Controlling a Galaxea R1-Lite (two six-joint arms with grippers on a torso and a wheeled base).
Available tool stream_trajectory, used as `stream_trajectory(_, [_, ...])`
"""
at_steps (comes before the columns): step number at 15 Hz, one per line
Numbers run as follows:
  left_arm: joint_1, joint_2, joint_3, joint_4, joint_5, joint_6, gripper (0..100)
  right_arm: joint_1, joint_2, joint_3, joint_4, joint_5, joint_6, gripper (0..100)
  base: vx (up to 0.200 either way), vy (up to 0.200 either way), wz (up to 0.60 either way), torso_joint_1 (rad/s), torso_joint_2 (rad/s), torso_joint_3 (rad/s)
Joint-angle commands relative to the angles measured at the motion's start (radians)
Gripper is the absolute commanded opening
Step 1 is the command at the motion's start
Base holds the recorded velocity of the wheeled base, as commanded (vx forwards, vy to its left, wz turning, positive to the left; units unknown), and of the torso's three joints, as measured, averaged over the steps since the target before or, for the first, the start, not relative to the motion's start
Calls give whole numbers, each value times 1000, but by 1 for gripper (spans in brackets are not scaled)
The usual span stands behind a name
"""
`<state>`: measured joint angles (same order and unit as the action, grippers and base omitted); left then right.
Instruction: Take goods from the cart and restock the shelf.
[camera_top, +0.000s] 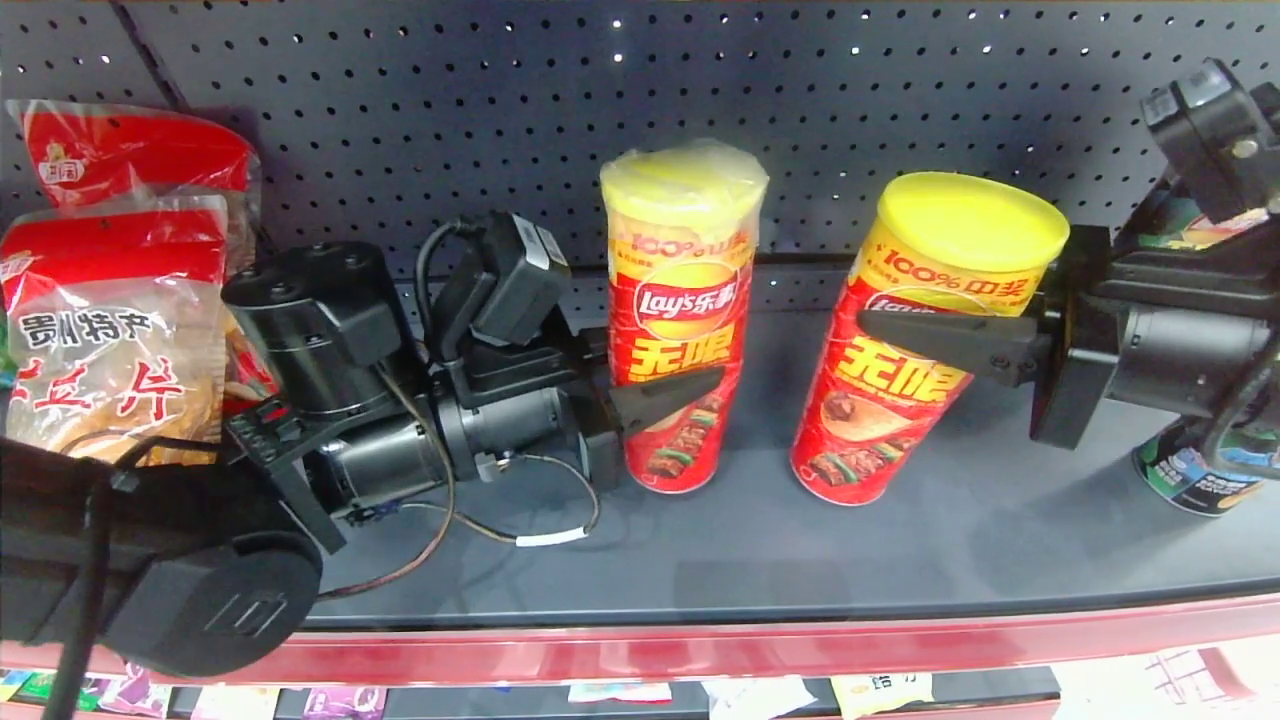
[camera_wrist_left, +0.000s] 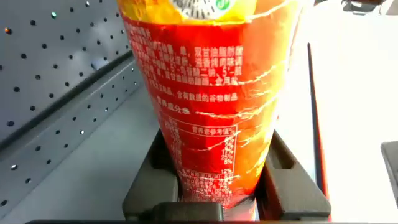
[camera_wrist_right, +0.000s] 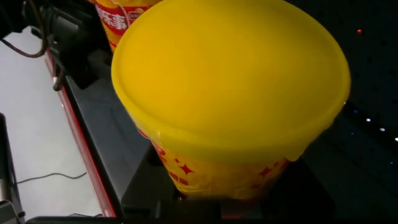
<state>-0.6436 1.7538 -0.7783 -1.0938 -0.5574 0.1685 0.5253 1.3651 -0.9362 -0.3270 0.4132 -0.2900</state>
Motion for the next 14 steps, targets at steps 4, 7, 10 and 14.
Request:
stream_trajectory(4, [-53,-30,36,0,5,-6,0,-28,42,-56,0,1,-1,0,0,0,0,0,0,0])
stream_trajectory(7, [-64,-28,85,0,5,-7,0,-28,92,-133,3,3,0,0,0,0,0,0,0,0])
stream_trajectory(10, [-62,-7,129,-5,4,-7,0,-22,123,-176,3,3,0,0,0,0,0,0,0,0])
stream_trajectory(14, [-83,24,103,-31,4,-6,0,-22,123,-174,3,4,-1,0,0,0,0,0,0,0])
